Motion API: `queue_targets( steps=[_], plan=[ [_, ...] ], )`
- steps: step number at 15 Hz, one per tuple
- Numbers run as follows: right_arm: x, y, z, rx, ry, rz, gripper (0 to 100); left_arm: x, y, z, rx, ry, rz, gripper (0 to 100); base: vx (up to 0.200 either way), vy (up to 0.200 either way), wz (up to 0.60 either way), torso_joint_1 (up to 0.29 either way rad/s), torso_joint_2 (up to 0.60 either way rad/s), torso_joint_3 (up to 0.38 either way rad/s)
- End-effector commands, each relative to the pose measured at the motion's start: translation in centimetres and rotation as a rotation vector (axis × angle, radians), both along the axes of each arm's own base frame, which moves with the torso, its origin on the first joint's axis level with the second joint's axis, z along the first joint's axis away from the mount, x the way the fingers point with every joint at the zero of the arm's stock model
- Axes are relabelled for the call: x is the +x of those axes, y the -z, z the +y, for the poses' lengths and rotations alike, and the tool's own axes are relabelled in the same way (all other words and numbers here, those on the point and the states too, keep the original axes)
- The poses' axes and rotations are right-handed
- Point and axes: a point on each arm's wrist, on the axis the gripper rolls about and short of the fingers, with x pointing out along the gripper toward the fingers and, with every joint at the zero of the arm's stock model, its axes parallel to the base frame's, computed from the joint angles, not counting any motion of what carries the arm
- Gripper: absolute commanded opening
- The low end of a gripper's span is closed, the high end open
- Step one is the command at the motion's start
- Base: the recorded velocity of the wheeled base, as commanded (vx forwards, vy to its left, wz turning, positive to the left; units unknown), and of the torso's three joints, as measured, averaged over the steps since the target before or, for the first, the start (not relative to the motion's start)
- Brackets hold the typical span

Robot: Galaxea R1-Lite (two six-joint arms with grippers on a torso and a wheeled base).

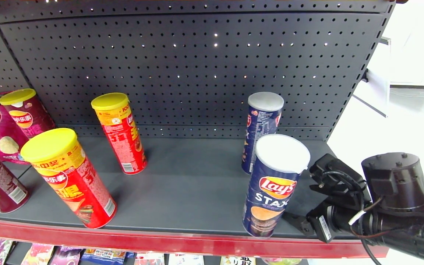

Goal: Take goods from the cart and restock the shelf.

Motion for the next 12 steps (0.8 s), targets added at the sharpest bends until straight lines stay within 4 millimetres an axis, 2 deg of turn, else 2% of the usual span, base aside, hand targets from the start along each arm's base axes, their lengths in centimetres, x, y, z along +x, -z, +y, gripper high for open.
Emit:
queue_targets(
  steps=[1, 12],
  plan=[
    [0.01, 0.01, 0.07, -0.001, -0.003, 0.000, 100, 0.01, 0.00, 0.00, 0.000, 0.000, 0.002, 100, 0.000, 0.000, 0.00, 0.000, 0.00, 0.000],
    [0.06, -0.22, 0.86, 0.004, -0.031, -0.007, 100, 0.01, 0.00, 0.00, 0.000, 0.000, 0.002, 100, 0.000, 0.000, 0.00, 0.000, 0.00, 0.000]
  ],
)
